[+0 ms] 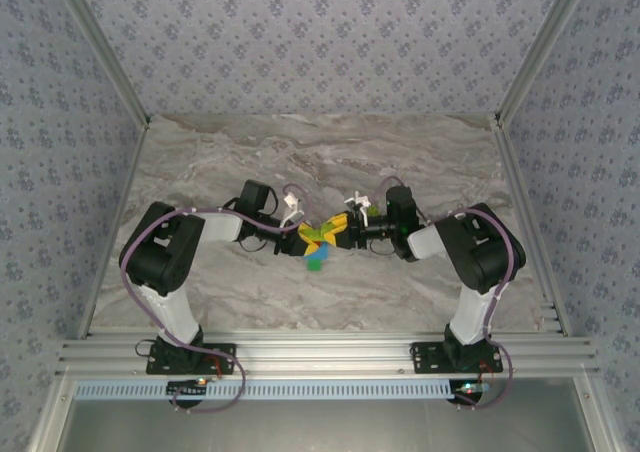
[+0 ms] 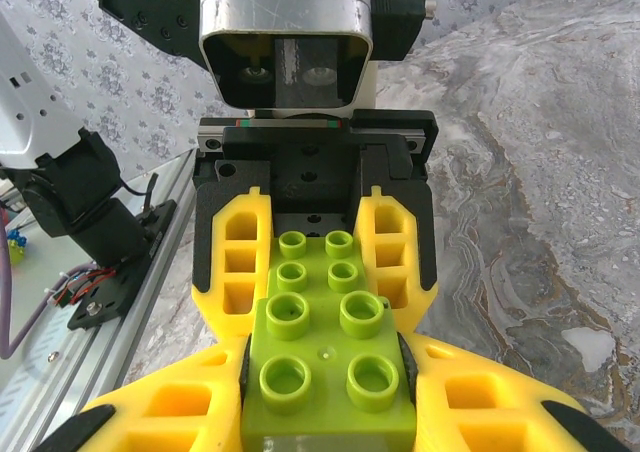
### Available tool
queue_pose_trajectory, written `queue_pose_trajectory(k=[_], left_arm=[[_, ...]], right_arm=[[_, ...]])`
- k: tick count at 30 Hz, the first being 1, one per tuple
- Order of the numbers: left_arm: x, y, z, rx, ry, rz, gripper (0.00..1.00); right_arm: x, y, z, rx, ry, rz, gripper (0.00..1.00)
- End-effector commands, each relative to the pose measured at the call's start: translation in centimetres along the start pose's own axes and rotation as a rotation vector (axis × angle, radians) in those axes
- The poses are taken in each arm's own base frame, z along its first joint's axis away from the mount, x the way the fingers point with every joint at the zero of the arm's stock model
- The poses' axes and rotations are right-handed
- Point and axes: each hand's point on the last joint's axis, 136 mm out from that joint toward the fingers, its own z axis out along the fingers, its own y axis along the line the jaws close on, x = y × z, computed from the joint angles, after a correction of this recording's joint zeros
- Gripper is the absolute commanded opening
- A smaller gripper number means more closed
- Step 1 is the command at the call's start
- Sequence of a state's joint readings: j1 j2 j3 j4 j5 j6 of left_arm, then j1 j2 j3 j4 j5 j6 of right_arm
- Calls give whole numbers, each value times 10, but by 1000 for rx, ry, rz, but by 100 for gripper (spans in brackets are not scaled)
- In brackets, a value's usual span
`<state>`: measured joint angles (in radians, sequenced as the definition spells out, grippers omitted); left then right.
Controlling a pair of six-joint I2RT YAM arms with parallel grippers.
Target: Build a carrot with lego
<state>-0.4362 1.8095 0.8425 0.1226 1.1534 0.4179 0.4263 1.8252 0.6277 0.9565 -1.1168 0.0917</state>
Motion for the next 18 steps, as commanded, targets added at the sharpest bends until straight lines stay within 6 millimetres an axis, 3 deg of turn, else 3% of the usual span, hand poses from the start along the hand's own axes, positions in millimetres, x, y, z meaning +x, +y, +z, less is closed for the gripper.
queue_pose_trajectory(k=[1,11,14,18], left_arm=[[-6,13,-7,-41,-14,46,0],[-5,14,-7,-44,-12,42,0],[-5,14,-6,-44,-10,41,0],[-3,15,-5,-47,-3,41,0]], right_arm=[[63,10,2,-18,143,236,19],[59,9,0,-21,136,242,26],[56,8,-1,-20,123,239,38],[46,7,-6,-11,86,231,66]])
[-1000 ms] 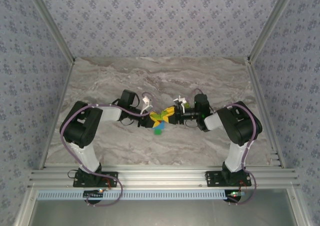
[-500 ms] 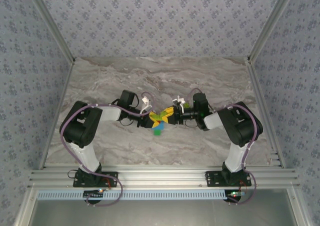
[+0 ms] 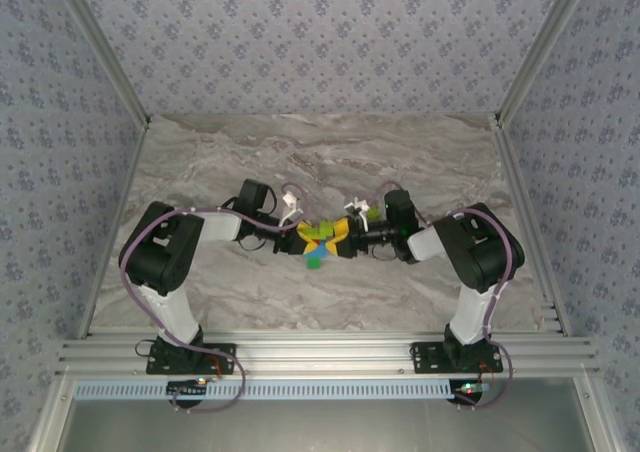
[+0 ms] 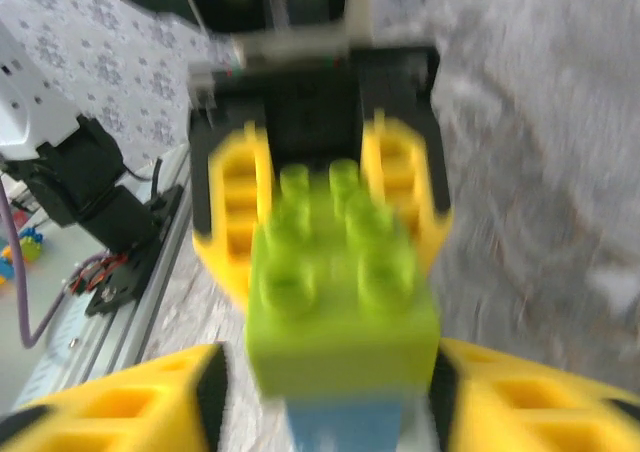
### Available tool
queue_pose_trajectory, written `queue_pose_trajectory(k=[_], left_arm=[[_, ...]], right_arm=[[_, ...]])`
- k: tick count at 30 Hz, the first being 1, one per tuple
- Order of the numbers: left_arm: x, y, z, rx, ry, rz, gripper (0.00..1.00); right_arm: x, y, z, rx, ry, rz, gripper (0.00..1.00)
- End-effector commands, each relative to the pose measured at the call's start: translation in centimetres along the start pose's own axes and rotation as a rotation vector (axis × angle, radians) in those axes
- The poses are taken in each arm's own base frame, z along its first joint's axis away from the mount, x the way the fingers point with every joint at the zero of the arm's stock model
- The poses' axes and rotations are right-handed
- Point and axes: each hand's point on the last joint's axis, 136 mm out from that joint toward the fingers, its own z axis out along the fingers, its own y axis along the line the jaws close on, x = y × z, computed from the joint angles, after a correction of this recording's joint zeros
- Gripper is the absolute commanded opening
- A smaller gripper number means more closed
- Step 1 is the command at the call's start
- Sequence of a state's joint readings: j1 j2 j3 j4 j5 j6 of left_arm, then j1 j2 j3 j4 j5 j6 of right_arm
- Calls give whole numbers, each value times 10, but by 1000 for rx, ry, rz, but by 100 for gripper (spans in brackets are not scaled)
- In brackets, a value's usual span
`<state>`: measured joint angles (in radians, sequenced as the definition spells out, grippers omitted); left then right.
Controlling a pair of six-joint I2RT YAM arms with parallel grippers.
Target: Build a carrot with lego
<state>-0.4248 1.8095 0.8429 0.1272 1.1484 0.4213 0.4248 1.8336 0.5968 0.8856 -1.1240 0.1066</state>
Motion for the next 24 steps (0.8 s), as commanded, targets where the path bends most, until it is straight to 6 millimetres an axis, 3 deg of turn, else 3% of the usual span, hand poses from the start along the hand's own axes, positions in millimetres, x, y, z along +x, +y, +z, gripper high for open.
queue_pose_trajectory(k=[1,4,10,18,24], left_arm=[[-2,11,-1,-33,6,37,0],[0,12,0,-37,18,34,0],[1,17,0,-97,21,64,0],[0,37,-1,-352,35,195,0],[2,46,3,-468,62,246,1]], right_arm=[[19,2,-4,-7,34,114,71],[15,2,-6,0,25,105,80],[5,2,-13,32,3,96,83],[-39,1,-51,219,-49,21,82],[-70,4,-93,417,-119,-28,82]])
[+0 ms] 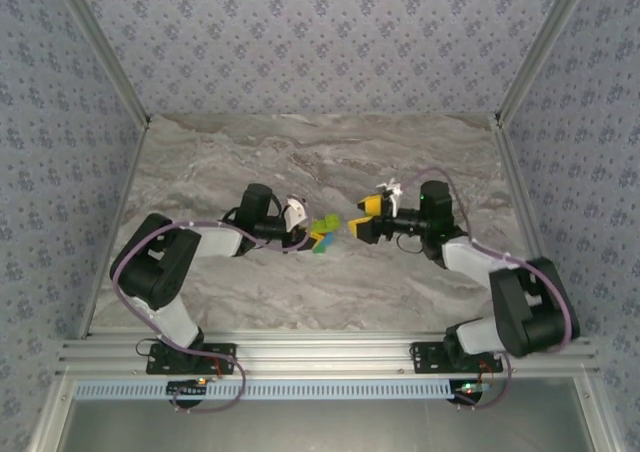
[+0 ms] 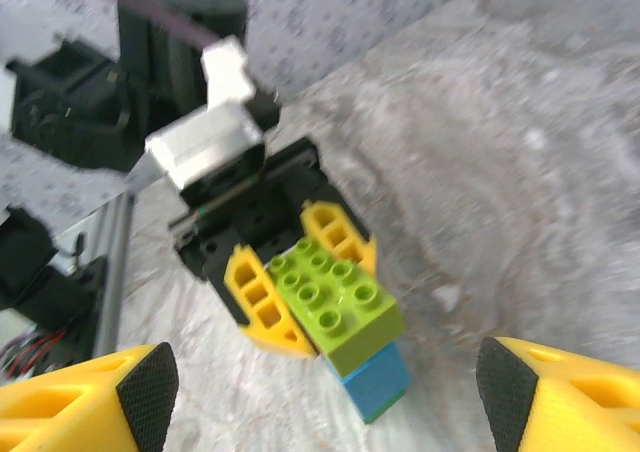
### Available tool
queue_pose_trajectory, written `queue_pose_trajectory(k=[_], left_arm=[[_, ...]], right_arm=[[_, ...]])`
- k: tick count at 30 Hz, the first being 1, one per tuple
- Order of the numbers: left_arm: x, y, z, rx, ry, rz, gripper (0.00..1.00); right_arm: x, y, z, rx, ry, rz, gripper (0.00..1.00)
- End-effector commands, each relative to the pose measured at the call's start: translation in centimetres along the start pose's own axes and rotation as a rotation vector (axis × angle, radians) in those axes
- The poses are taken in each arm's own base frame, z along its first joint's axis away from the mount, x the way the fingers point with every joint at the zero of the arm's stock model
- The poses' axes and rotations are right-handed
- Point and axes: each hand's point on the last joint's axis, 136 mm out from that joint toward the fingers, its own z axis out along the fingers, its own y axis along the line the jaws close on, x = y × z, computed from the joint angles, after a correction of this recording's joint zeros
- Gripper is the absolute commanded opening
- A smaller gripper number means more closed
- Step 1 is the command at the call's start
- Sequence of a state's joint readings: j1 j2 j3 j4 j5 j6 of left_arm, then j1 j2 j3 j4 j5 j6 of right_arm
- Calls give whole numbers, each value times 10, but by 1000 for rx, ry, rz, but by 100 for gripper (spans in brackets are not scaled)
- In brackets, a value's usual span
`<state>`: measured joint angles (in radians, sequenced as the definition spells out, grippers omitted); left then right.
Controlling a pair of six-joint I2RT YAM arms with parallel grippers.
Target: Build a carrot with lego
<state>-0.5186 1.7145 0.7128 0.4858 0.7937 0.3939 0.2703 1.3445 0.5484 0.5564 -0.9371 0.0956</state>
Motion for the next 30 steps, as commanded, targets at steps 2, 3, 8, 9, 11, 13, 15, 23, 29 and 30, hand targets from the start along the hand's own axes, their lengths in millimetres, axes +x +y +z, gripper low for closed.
queue_pose_trajectory(k=[2,3,8,9,11,13,15,23,29,30], left_arm=[[28,17,3,-147,98,-13,3],[28,16,4,-146,102,-11,3],[33,12,6,-148,123,6,5],[34,11,6,-148,120,5,7],[36,10,7,-143,111,1,10],[37,10,10,-133,106,-5,13],[38,9,12,-118,105,-14,25],[37,8,12,-93,89,-25,90],[34,7,9,-95,85,-29,97],[34,7,7,-101,85,-31,97]], right_arm=[[2,-9,-16,123,31,32,82],[2,-8,-17,128,32,33,82],[11,-12,-21,157,43,60,82],[11,-12,-20,157,44,66,82],[14,-12,-20,154,48,78,82],[18,-12,-20,157,53,90,81],[24,-13,-21,167,66,103,81],[47,-14,-21,203,109,135,81],[51,-16,-18,227,134,124,81],[53,-17,-18,242,147,121,81]])
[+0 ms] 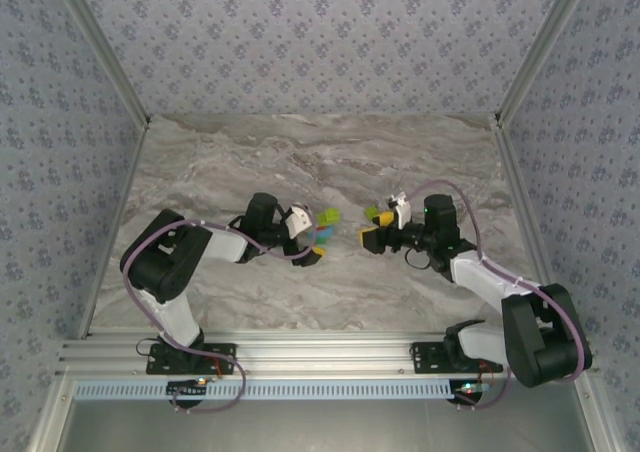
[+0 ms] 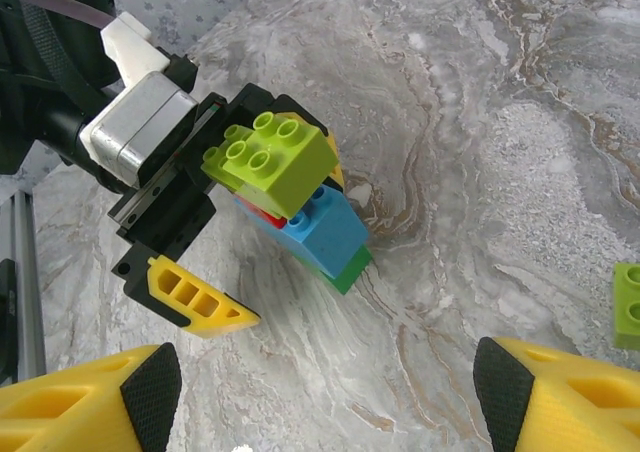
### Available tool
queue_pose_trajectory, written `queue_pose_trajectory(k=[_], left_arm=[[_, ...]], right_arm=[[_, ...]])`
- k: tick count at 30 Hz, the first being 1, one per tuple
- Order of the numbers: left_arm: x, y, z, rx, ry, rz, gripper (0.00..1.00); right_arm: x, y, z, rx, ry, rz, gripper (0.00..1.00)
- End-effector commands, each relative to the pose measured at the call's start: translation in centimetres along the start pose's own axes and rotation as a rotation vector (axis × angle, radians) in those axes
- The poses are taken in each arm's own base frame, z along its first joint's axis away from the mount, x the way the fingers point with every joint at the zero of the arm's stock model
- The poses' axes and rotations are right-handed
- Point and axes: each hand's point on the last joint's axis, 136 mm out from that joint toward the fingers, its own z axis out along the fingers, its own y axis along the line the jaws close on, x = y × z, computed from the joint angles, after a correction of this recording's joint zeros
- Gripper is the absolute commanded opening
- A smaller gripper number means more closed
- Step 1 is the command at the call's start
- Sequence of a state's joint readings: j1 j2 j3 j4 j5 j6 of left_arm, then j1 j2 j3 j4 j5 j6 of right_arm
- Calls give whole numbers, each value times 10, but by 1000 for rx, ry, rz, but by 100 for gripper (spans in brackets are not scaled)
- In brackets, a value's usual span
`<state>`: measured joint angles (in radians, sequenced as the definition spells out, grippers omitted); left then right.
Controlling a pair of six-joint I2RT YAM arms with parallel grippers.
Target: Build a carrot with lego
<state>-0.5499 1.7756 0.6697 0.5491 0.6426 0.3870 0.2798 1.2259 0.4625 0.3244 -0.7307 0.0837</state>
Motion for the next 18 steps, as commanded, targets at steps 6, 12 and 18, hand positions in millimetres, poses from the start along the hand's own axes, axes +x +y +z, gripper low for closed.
queue_pose_trajectory(k=[6,12,18], left_arm=[[-18,-2,-30,-40,-18,-30,97],[-45,-7,-79,-158,-22,-44,97],[-52,14,-145,-418,-110,-150,98]], right_arm=[[19,-11,10,103,86,12,80],[36,-14,41,149,178,62,80],[31,-27,71,220,210,88,79]])
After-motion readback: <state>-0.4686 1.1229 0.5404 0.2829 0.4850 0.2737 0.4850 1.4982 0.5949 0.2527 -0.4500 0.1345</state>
